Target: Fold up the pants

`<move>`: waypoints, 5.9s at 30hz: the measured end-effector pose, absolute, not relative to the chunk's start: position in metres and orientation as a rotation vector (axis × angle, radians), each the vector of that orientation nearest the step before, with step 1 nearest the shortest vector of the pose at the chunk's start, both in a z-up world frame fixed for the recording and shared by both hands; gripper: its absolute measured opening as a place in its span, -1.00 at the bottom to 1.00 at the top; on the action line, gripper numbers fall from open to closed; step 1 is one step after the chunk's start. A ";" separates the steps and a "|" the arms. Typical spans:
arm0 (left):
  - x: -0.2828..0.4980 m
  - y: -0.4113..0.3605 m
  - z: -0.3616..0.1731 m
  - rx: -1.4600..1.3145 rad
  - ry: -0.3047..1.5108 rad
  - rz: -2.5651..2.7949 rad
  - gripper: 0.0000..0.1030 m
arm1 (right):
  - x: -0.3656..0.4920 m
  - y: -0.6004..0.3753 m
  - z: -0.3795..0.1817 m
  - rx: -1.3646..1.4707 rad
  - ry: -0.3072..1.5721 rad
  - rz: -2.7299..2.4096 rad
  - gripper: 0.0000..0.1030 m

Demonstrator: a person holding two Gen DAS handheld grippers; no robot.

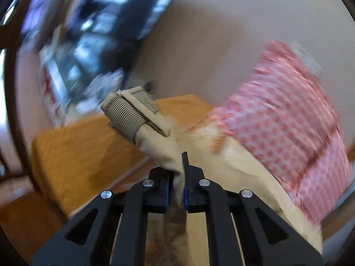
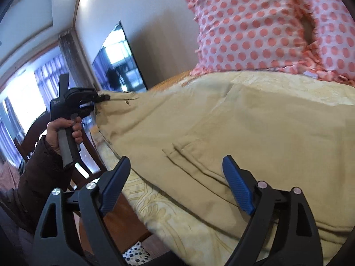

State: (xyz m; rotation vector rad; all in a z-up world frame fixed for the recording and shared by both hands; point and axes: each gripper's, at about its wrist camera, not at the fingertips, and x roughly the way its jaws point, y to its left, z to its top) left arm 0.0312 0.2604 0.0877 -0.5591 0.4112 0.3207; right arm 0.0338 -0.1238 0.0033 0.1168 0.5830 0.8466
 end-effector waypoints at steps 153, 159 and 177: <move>0.059 -0.008 0.013 0.016 0.793 -0.114 0.97 | 0.062 -0.213 -0.004 -0.020 0.692 0.071 0.96; 0.042 -0.008 0.005 0.055 0.730 -0.092 0.97 | 0.052 -0.209 -0.016 -0.003 0.680 0.036 0.97; 0.032 -0.010 0.000 0.046 0.650 -0.056 0.97 | 0.048 -0.209 -0.019 0.003 0.637 0.022 0.97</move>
